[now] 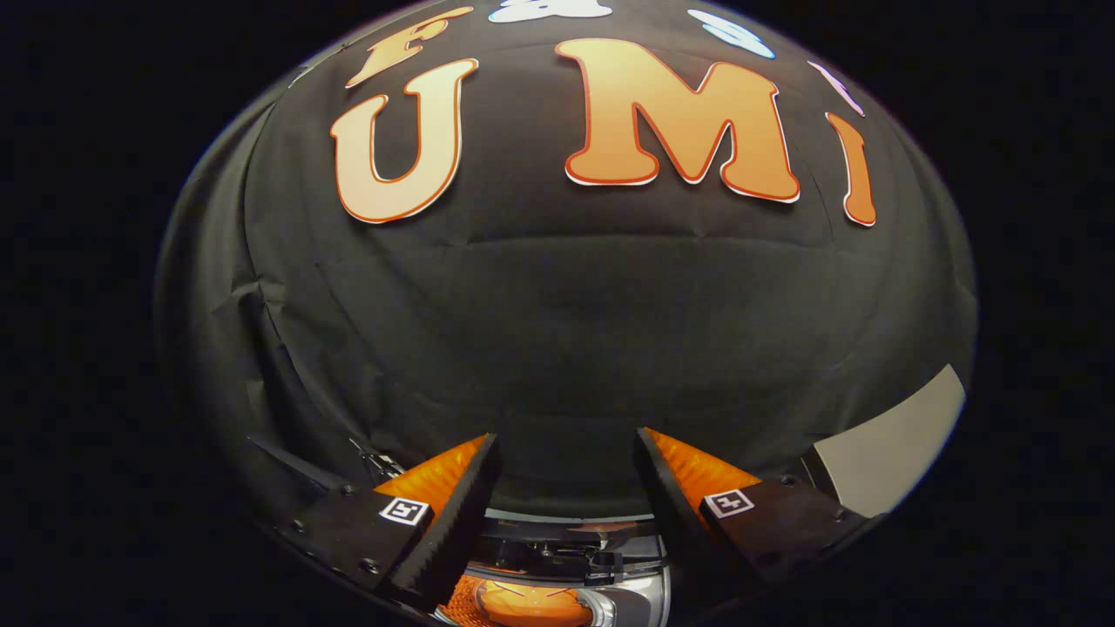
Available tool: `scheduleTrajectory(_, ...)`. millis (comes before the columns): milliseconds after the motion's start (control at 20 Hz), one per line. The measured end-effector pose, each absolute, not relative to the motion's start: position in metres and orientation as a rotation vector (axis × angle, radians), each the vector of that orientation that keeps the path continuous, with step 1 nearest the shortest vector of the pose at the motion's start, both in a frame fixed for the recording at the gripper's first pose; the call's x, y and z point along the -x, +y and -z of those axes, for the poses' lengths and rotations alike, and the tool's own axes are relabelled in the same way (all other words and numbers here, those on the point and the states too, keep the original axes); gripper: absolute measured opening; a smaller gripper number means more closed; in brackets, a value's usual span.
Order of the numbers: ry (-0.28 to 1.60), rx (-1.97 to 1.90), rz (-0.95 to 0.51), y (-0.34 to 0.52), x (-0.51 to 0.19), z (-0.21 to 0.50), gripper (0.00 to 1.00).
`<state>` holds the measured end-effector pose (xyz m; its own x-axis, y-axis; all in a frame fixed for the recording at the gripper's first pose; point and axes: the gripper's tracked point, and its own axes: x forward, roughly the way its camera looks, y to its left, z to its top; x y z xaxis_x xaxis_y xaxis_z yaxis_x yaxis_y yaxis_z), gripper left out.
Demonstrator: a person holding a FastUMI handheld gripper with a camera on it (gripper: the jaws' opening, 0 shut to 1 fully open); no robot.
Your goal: Put the clothes into the washing machine and then close the washing machine lid.
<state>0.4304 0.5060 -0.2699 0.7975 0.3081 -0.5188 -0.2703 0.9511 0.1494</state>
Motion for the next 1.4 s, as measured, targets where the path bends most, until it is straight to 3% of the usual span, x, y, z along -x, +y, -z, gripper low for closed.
scheduleTrajectory(750,0.452,-0.08,-0.327,0.495,-0.399,0.265,1.0)
scheduleTrajectory(1400,0.393,-0.075,-0.352,0.479,-0.321,0.266,0.99)
